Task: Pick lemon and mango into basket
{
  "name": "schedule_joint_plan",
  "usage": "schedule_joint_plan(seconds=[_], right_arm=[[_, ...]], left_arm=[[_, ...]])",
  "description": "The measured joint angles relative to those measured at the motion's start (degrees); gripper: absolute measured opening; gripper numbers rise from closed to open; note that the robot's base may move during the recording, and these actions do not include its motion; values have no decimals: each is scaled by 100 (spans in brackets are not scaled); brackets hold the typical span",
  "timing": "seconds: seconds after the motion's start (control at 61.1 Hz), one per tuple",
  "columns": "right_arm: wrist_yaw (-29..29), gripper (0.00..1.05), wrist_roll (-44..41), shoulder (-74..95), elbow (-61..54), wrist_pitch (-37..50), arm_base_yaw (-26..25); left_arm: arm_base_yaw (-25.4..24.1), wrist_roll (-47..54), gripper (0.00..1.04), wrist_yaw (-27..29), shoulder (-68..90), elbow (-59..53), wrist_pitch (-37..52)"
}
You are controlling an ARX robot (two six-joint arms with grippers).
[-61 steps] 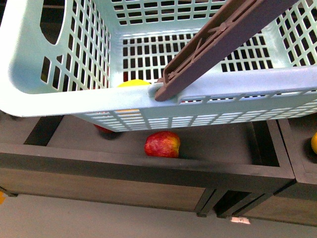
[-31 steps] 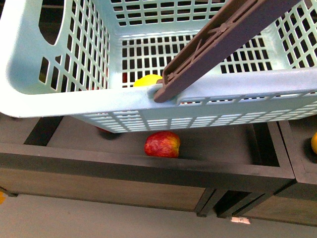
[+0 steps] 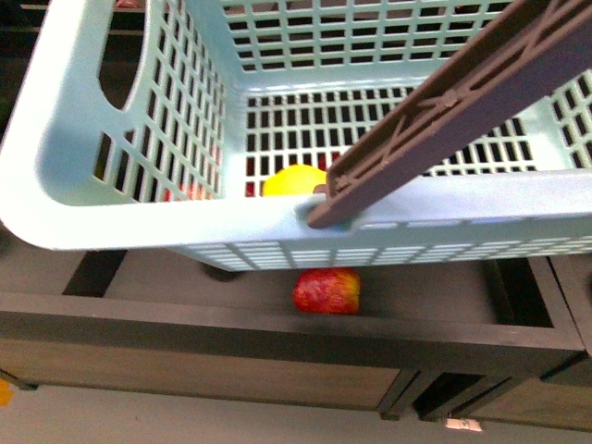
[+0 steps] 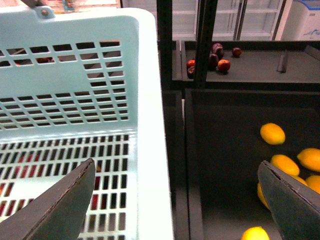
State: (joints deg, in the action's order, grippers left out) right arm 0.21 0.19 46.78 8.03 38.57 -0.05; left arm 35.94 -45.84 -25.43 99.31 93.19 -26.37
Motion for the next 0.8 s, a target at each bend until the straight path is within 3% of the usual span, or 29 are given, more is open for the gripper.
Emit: schedule_joint_plan(seconds=[0.802], right_arm=[[-15,96,11,-2,-28,-7,4]], left_arm=[[-70,13,28,63,13,0,0]])
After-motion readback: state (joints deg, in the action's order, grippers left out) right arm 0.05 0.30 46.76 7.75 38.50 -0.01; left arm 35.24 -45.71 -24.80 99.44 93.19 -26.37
